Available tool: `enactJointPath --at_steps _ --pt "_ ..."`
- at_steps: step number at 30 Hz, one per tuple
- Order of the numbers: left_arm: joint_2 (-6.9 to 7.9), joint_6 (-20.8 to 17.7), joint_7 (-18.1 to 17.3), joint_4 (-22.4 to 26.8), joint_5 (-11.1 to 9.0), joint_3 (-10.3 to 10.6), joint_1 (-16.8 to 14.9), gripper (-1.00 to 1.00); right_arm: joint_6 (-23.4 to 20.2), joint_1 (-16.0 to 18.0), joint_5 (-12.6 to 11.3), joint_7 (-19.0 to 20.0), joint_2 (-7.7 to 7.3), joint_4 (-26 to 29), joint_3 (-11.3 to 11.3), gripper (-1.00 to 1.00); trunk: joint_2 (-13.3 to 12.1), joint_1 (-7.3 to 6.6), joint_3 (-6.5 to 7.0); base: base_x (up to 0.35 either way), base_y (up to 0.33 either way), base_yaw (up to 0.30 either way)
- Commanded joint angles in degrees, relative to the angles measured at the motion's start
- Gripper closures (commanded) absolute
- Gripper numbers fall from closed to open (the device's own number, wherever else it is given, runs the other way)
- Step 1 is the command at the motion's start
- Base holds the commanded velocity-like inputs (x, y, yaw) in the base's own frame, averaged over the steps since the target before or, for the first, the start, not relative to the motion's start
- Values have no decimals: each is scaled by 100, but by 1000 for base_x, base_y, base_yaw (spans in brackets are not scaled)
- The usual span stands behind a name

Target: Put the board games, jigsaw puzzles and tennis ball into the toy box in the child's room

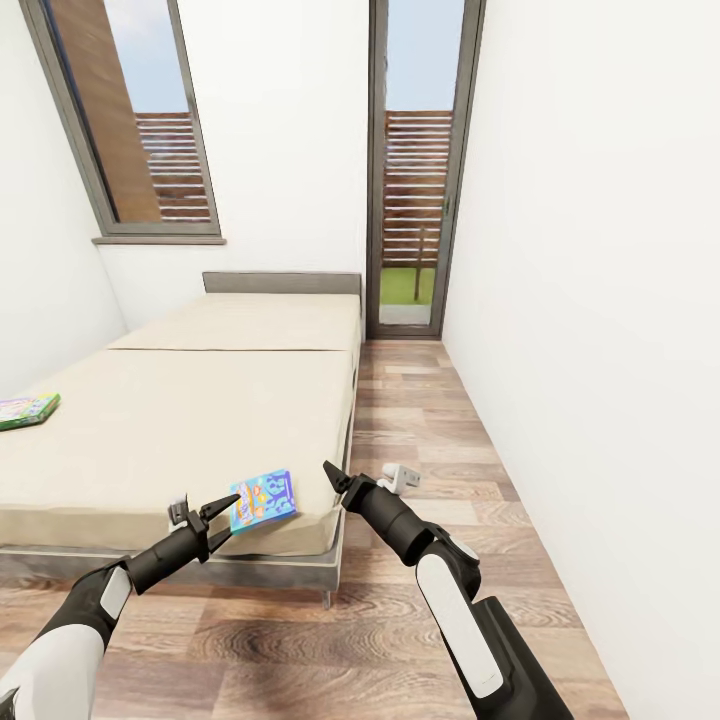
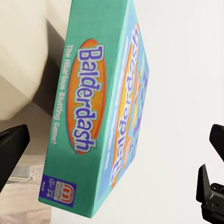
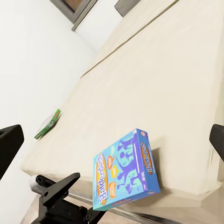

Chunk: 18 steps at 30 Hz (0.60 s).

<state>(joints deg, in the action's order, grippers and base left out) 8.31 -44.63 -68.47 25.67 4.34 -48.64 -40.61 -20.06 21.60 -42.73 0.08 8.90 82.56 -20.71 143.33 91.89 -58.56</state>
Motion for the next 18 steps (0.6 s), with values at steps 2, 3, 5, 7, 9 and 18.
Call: enactJointPath --at_steps 2,3,5,7,9,18 --pt "-5 -19 -26 -1 32 -41 -8 -100 -24 2 -31 1 0 5 5 -100 2 -1 -5 -10 0 0" --pt "-5 -19 -26 -1 32 -41 -8 -100 -24 2 -31 1 -1 5 5 -100 2 -1 -5 -46 0 0" --pt "-5 -19 -26 -1 32 -41 -8 -100 -25 2 -31 1 -1 5 5 -100 2 -1 -5 -128 -35 0" --pt "-5 -19 -26 -1 32 -41 -8 -100 -25 2 -31 1 -2 5 5 -100 2 -1 -5 -191 -78 0" --pt "-5 -19 -26 -1 32 -41 -8 -100 -25 2 -32 1 -2 6 5 -100 2 -1 -5 -189 -83 0" --pt "-5 -19 -26 -1 32 -41 -8 -100 -24 2 -33 1 -6 5 5 -100 2 -1 -5 -48 -21 0"
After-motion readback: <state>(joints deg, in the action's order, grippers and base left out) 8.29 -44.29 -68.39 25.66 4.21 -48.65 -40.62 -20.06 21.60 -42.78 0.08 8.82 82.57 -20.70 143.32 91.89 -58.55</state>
